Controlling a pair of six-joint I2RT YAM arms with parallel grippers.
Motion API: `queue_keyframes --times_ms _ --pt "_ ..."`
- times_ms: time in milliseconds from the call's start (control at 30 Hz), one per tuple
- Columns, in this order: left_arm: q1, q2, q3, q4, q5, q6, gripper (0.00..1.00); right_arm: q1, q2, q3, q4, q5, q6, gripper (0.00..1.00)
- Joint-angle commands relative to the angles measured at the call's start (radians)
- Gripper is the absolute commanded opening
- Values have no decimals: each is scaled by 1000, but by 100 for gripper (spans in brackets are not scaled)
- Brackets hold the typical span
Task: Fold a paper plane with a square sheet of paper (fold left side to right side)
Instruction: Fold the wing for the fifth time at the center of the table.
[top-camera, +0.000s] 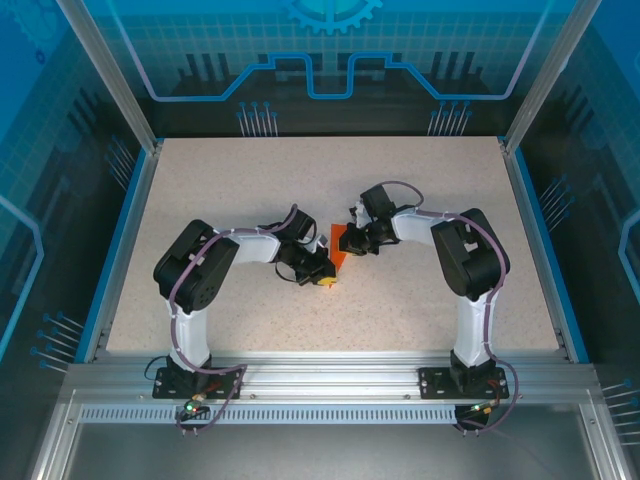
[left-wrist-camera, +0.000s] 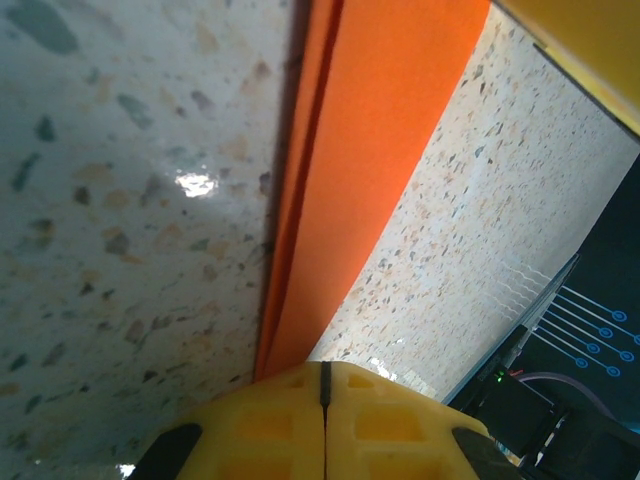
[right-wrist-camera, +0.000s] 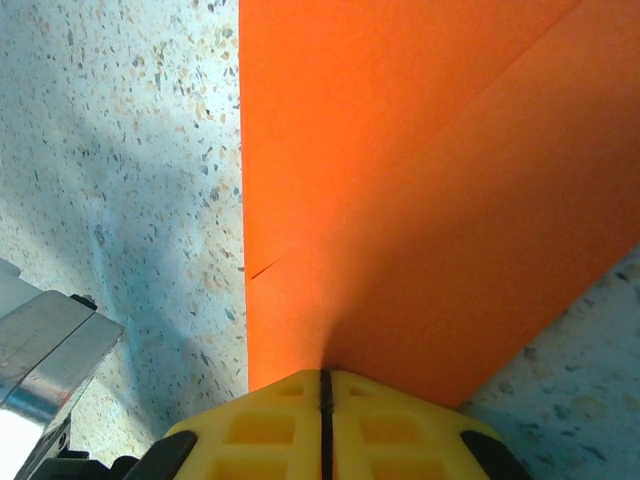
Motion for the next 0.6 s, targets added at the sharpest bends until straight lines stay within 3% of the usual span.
queue_keyframes --times_ms 0,567 --pt "-4 11 -35 -42 -17 -14 5 16 42 9 -74 59 -17 9" --pt "-1 3 -60 -94 -15 -16 5 12 45 34 -122 82 -31 9"
